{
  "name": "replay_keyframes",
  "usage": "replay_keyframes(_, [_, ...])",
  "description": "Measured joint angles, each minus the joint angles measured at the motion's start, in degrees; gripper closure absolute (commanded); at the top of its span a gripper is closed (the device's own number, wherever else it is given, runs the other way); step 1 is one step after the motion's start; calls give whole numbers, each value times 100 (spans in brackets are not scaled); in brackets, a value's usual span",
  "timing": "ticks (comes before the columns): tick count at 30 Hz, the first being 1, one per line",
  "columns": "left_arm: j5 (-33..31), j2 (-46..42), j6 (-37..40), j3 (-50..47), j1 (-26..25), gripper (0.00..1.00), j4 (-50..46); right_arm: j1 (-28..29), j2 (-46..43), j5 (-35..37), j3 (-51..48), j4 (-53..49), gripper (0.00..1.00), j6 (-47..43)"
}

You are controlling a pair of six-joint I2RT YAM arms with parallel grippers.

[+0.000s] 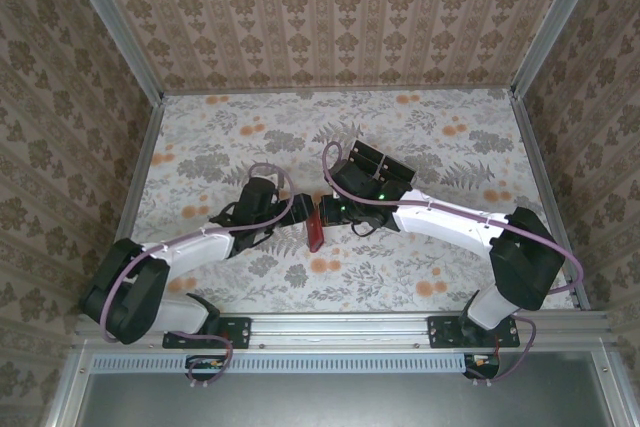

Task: Put the credit cards into the card holder
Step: Open the card holder at the center of the table.

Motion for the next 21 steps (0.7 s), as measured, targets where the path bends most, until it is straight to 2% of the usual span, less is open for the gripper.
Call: replay_keyframes(21, [39, 221, 2, 11, -109, 18, 120, 0, -4, -2, 2, 0, 100, 24])
